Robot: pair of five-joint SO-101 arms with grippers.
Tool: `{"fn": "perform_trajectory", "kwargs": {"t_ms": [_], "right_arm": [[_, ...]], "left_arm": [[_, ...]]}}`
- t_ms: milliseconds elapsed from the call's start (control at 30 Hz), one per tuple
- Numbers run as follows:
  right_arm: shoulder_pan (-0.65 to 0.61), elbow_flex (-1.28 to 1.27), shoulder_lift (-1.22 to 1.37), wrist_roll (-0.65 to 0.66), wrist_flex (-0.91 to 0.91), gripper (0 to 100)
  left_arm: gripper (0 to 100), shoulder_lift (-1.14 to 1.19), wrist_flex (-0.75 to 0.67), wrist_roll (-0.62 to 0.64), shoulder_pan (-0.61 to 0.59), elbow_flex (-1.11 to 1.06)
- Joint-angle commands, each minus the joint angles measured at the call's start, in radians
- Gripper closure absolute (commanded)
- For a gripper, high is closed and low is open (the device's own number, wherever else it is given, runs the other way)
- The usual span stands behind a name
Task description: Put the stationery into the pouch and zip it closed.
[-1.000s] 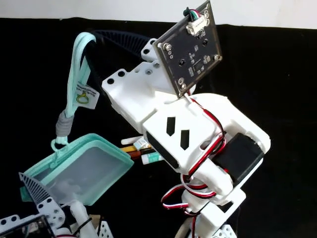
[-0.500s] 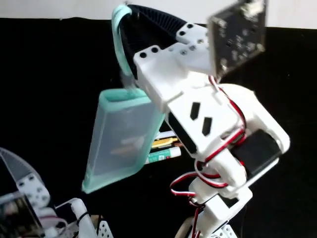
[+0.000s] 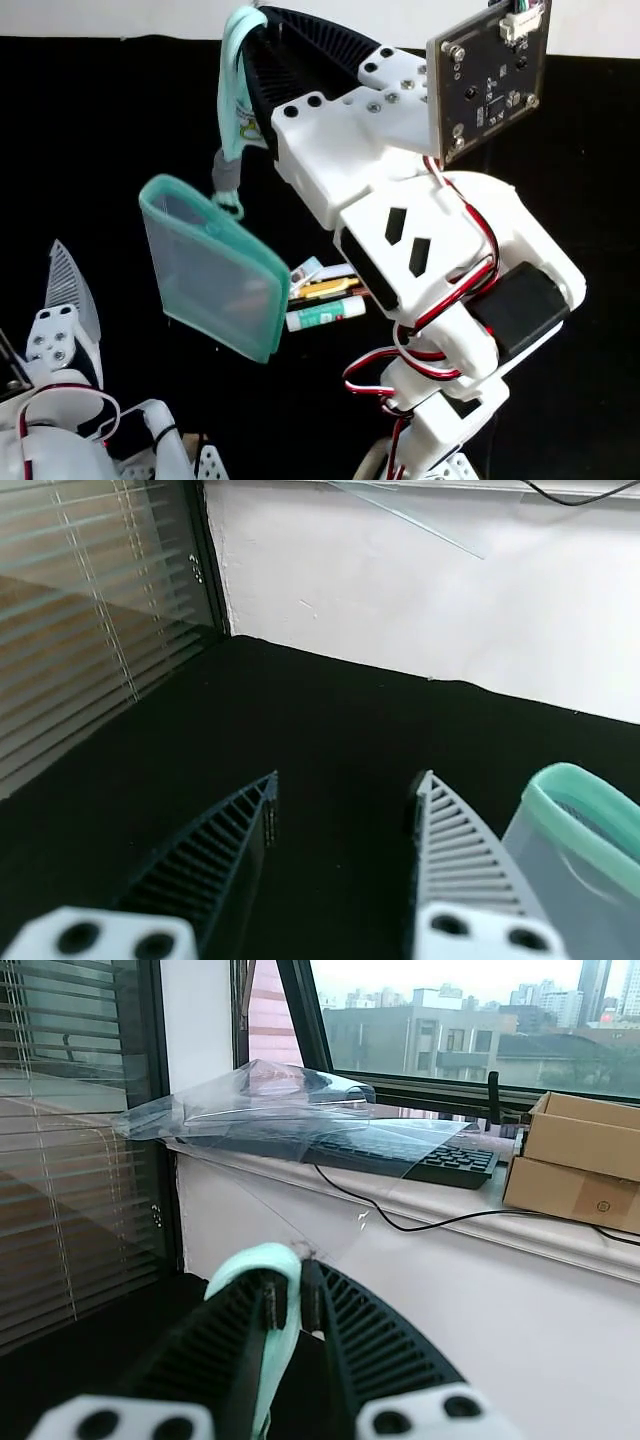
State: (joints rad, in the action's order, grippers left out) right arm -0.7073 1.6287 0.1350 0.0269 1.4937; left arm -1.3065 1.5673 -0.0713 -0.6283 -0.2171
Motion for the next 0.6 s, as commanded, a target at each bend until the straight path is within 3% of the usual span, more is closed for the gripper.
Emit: {"fn": "perform_trajectory", "kwargs": {"t_ms": [0, 100, 367, 567], "right_arm": [[0.008, 0.018, -0.004, -0.012, -0.016, 98.4], [0.007, 0.016, -0.004, -0.012, -0.016, 98.4], [0.007, 0.013, -0.004, -0.014, -0.016, 98.4], [-0.019, 0.012, -0.001, -0.035, -0.016, 98.4]], "left_arm": [[77, 0.025, -0.051, 0.011, -0.002, 0.018], [75, 0.070, -0.104, 0.011, 0.004, 0.028], [72, 0.355, -0.110, 0.011, 0.182, 0.177], [72, 0.509, -0.112, 0.005, 0.194, 0.364]]}}
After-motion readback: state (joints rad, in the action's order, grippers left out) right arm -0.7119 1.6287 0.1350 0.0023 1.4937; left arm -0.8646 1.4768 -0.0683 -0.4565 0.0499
